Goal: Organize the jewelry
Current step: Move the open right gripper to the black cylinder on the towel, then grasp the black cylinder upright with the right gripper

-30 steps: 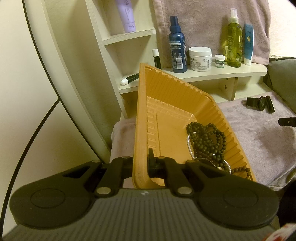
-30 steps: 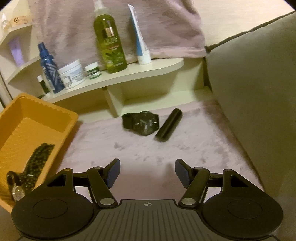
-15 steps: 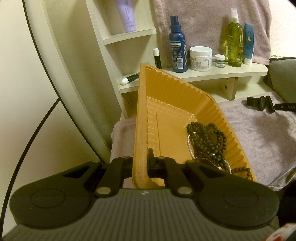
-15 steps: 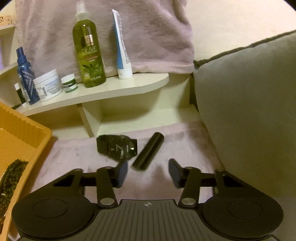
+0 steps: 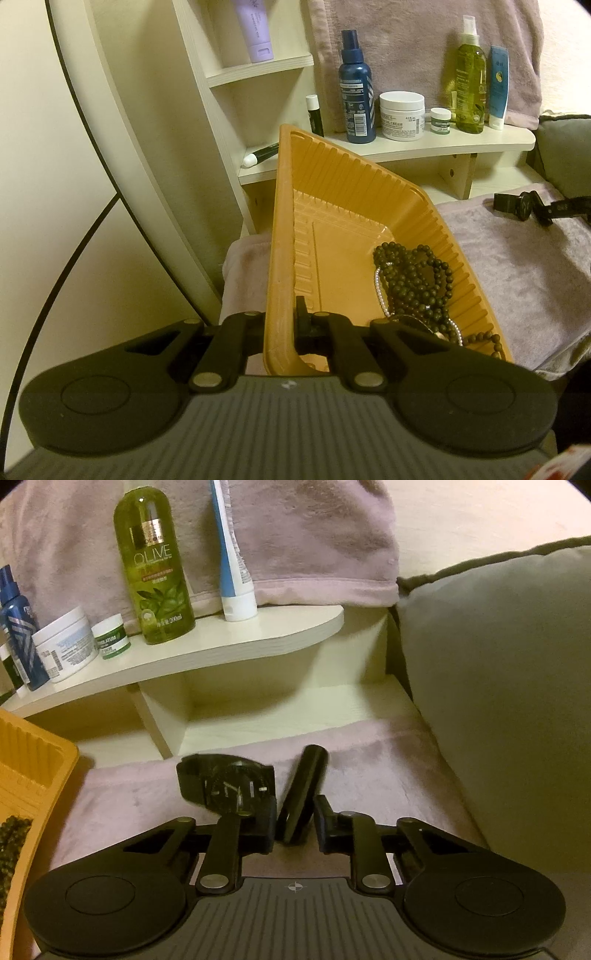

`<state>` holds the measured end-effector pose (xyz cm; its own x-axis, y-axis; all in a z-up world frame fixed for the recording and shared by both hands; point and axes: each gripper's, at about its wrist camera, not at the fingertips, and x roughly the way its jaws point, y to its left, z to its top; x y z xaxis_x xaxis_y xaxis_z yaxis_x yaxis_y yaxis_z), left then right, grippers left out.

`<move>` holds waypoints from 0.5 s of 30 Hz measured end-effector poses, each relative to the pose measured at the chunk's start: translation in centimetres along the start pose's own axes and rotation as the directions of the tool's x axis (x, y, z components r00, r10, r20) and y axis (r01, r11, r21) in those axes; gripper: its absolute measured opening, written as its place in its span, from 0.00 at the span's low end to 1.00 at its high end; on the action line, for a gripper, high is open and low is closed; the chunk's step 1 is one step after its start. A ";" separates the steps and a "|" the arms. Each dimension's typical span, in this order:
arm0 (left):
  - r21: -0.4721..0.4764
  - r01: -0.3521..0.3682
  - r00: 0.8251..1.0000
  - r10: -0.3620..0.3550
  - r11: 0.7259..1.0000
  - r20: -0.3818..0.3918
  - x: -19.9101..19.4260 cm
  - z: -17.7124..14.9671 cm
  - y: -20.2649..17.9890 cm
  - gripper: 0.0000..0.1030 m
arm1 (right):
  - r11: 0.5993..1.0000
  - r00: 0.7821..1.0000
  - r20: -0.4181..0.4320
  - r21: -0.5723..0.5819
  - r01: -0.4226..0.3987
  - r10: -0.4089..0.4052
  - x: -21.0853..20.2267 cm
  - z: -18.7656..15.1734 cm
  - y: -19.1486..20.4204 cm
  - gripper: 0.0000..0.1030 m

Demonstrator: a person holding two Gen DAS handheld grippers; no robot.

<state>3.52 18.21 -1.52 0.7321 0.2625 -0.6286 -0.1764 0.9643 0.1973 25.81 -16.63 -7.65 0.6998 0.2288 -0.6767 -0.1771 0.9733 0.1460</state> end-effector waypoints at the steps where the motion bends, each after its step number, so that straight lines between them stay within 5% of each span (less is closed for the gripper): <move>1: -0.001 0.001 1.000 -0.001 1.000 0.000 0.0 0.0 0.0 0.05 | 1.000 1.000 -0.004 -0.004 -0.005 0.005 -0.4 -0.2 0.0 0.19; 15: -0.003 0.006 1.000 -0.006 1.000 0.003 0.0 0.1 0.2 0.05 | 0.995 0.998 -0.043 -0.091 0.040 -0.044 -4.5 -5.1 0.2 0.20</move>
<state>3.56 18.38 -1.46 0.7351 0.2567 -0.6275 -0.1738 0.9660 0.1916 19.13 -17.54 -8.23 0.6762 0.1848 -0.7131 -0.2113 0.9760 0.0526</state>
